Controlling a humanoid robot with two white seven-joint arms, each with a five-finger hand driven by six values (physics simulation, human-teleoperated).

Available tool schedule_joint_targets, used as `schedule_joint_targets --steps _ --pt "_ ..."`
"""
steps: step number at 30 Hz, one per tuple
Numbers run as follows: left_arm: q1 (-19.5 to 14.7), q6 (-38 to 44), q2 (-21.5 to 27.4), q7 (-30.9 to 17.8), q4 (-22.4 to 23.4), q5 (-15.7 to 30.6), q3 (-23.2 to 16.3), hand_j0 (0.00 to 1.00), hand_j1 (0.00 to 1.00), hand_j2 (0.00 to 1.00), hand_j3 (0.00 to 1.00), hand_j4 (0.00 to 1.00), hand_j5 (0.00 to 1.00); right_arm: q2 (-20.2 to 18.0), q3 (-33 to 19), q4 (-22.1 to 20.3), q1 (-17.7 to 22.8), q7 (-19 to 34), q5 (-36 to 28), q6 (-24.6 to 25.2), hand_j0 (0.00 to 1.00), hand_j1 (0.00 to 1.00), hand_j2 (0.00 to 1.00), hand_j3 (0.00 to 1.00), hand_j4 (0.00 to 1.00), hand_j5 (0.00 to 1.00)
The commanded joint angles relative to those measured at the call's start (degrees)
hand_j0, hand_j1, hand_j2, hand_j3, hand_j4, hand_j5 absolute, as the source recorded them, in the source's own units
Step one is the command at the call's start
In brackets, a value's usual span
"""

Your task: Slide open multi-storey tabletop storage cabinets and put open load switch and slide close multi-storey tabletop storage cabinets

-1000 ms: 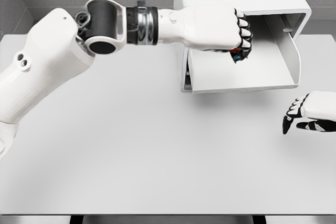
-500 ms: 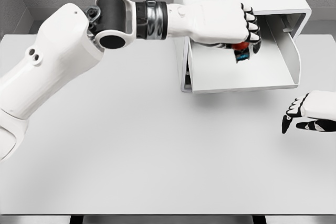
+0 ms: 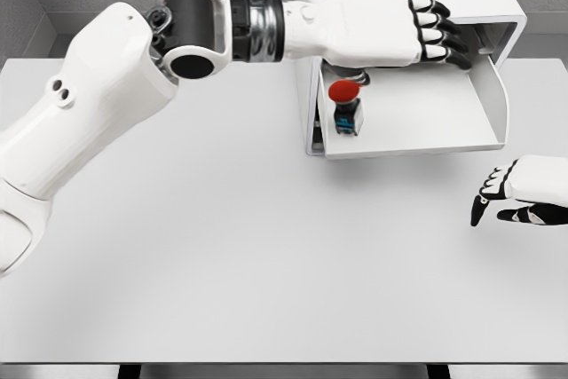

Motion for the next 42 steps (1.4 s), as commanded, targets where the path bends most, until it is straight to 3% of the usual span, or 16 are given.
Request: schedule_joint_targets --steps 1,4,13,21,27,33,36,39,42 --pt "0.0 0.1 -0.5 0.0 0.1 0.4 0.2 1.0 1.0 1.0 1.0 1.0 1.0 0.0 -0.1 0.0 -0.1 0.0 -0.4 0.2 0.54 0.54 0.54 0.54 0.54 0.54" --pt "-0.5 0.1 -1.6 0.1 -0.5 0.7 0.6 1.0 1.0 1.0 1.0 1.0 1.0 1.3 0.0 0.0 -0.3 0.0 -0.5 0.2 0.54 0.54 0.54 0.54 0.54 0.54" --pt "0.3 0.1 0.0 0.2 -10.4 4.2 0.5 1.0 1.0 1.0 1.0 1.0 1.0 3.1 0.1 0.0 -0.5 0.0 -0.9 0.2 0.54 0.54 0.54 0.54 0.54 0.54" --pt "2.1 0.1 12.4 0.2 -11.1 15.7 0.7 1.0 1.0 1.0 1.0 1.0 1.0 4.1 -0.1 0.0 -1.7 0.0 -1.9 0.2 0.54 0.54 0.54 0.54 0.54 0.54" --pt "3.8 0.1 20.5 0.3 -16.1 16.8 0.7 1.0 1.0 1.0 1.0 1.0 1.0 5.7 0.0 0.0 -2.5 0.0 -2.2 0.2 0.53 0.53 0.53 0.53 0.53 0.53" --pt "8.6 0.1 32.9 0.4 -18.0 18.8 1.9 1.0 1.0 1.0 1.0 1.0 1.0 7.6 0.0 0.1 -3.8 0.0 -2.1 0.2 0.53 0.53 0.53 0.53 0.53 0.53" --pt "12.7 0.1 38.0 0.4 -17.5 18.7 5.0 1.0 1.0 1.0 1.0 1.0 1.0 9.0 0.0 0.1 -3.9 0.0 -1.7 0.2 0.53 0.53 0.53 0.53 0.53 0.53" --pt "13.5 0.1 43.2 0.3 -16.6 18.4 5.8 1.0 1.0 1.0 1.0 1.0 1.0 10.2 0.1 0.1 -4.3 0.0 -1.4 0.2 0.53 0.53 0.53 0.53 0.53 0.53" --pt "16.1 0.1 44.5 0.3 -9.7 18.3 7.5 1.0 1.0 1.0 1.0 1.0 1.0 11.7 0.1 0.1 -4.6 0.0 -0.1 0.2 0.53 0.53 0.53 0.53 0.53 0.53"
